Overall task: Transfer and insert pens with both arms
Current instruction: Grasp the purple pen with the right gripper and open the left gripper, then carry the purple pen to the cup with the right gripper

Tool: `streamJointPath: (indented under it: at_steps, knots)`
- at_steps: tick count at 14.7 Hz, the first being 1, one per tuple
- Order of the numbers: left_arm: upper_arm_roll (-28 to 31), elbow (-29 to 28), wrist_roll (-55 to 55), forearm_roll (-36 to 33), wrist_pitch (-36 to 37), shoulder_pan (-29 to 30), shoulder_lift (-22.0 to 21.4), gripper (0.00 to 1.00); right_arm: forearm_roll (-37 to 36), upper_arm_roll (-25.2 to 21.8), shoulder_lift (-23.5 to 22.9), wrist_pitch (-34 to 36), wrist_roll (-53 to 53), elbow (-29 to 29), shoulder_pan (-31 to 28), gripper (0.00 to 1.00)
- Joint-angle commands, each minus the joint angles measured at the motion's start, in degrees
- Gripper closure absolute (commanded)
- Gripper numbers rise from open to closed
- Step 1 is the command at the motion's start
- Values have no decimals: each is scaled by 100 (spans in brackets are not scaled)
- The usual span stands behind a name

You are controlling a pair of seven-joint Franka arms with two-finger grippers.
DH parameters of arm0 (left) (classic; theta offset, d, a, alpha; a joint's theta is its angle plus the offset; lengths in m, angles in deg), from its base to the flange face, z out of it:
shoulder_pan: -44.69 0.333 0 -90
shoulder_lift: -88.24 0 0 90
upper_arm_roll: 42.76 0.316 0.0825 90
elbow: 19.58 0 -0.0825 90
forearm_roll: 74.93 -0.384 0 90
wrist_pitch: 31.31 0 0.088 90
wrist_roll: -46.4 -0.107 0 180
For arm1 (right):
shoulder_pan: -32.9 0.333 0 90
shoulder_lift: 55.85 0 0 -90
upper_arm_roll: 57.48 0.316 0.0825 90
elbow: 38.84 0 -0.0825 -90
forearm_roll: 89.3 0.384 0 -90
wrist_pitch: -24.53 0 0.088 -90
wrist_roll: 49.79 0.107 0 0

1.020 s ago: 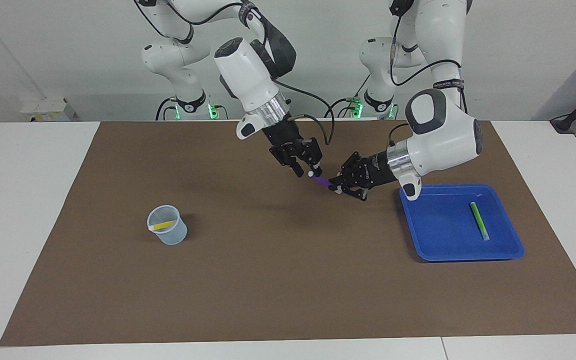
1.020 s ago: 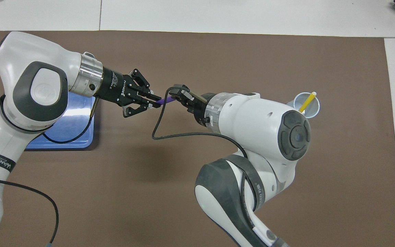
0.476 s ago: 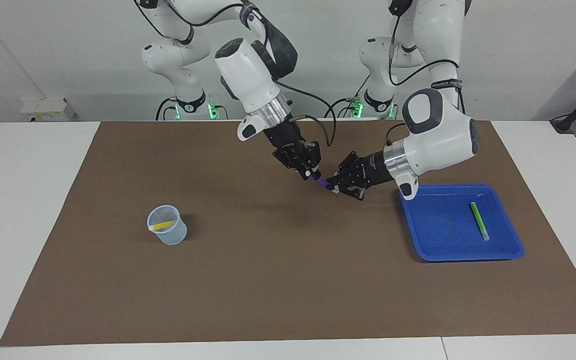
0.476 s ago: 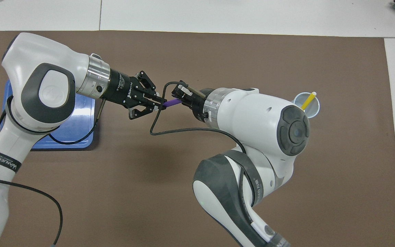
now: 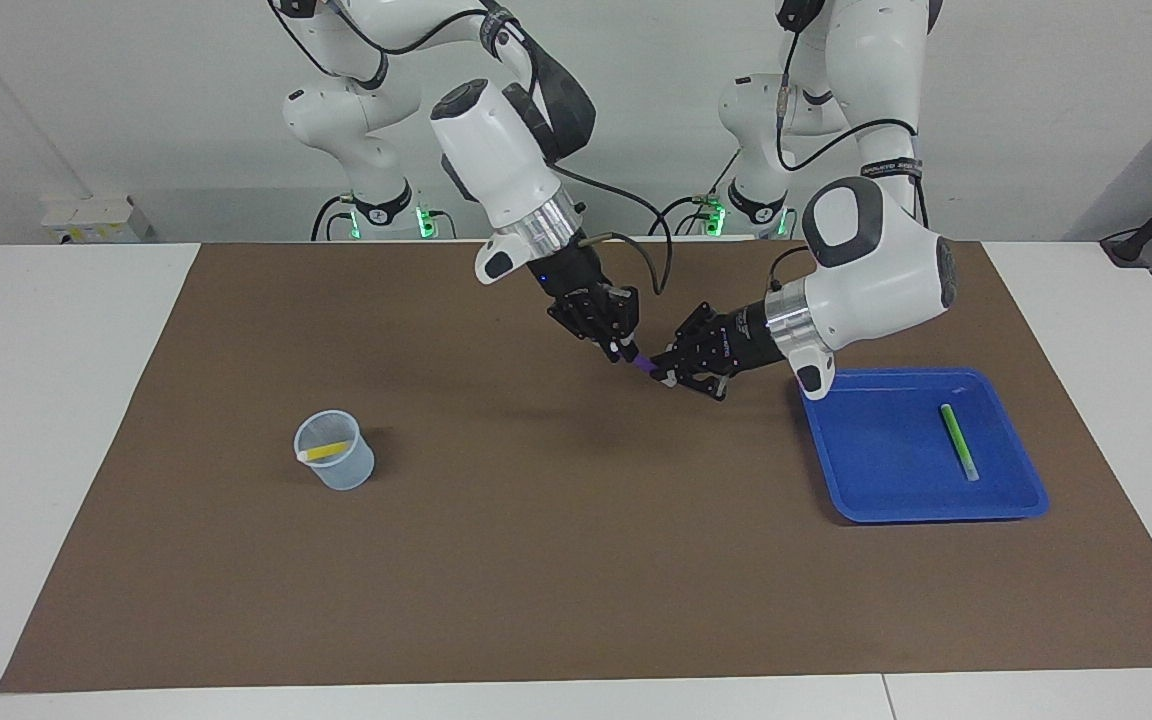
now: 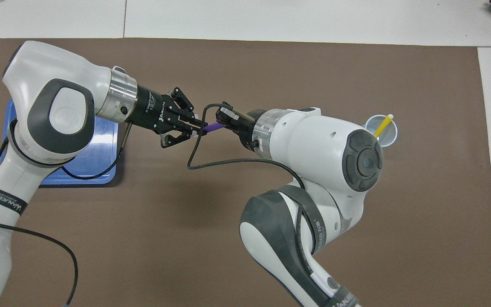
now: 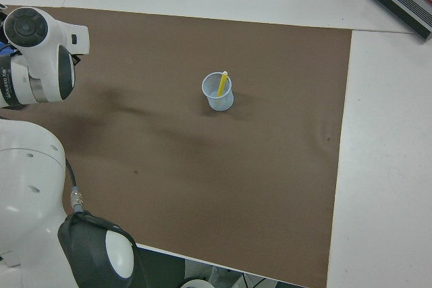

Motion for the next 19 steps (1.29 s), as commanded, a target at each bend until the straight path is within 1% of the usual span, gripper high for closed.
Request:
streamJointPath:
  at_steps: [1, 2, 3, 4, 6, 7, 9, 10, 12, 13, 15, 16, 18, 19]
  knots:
    - [77, -143, 49, 105, -86, -92, -143, 58, -19, 12, -83, 129, -343, 107, -56, 100]
    - [77, -143, 40, 88, -95, -92, -143, 38, -115, 12, -83, 251, -597, 116, -99, 100]
    - [77, -143, 14, 70, -86, -92, -152, 24, -151, -32, -66, 383, -808, 125, -117, 100]
    - [86, -143, -13, 18, -60, -109, -178, 0, -169, -41, -48, 463, -923, 125, -152, 100]
    - [94, -161, -196, 17, -42, -110, -249, 0, -195, -67, 5, 638, -1117, 125, -257, 100]
    - [103, -204, -389, -9, -42, -101, -310, 0, -317, -76, 40, 866, -1327, 134, -328, 100]
    - [103, -240, -872, -428, 28, -66, -407, 0, -843, -68, 189, 1462, -1906, 212, -634, 100]
    - [103, -310, -944, -692, 63, -57, -485, 0, -1107, -59, 268, 1866, -2274, 283, -793, 100]
    - [112, -669, -1189, -887, 99, -30, -652, 0, -1581, -68, 391, 2543, -3117, 432, -1065, 100]
    - [121, -801, -1600, -896, 90, -13, -697, 0, -1880, -68, 444, 2790, -3557, 459, -1214, 100]
    - [138, -1039, -2182, -1359, 11, 5, -785, 0, -2390, -67, 541, 3038, -4358, 476, -1435, 100]
    - [138, -1066, -2454, -1597, -24, 13, -802, 0, -2627, -68, 550, 3161, -4666, 555, -1523, 100]
    - [147, -1128, -3339, -1958, -59, 153, -811, 1, -3033, -68, 550, 3276, -5290, 635, -1690, 100]
    - [156, -1128, -3866, -2082, -120, 232, -811, 1, -3095, -59, 585, 3276, -5606, 626, -1821, 100]
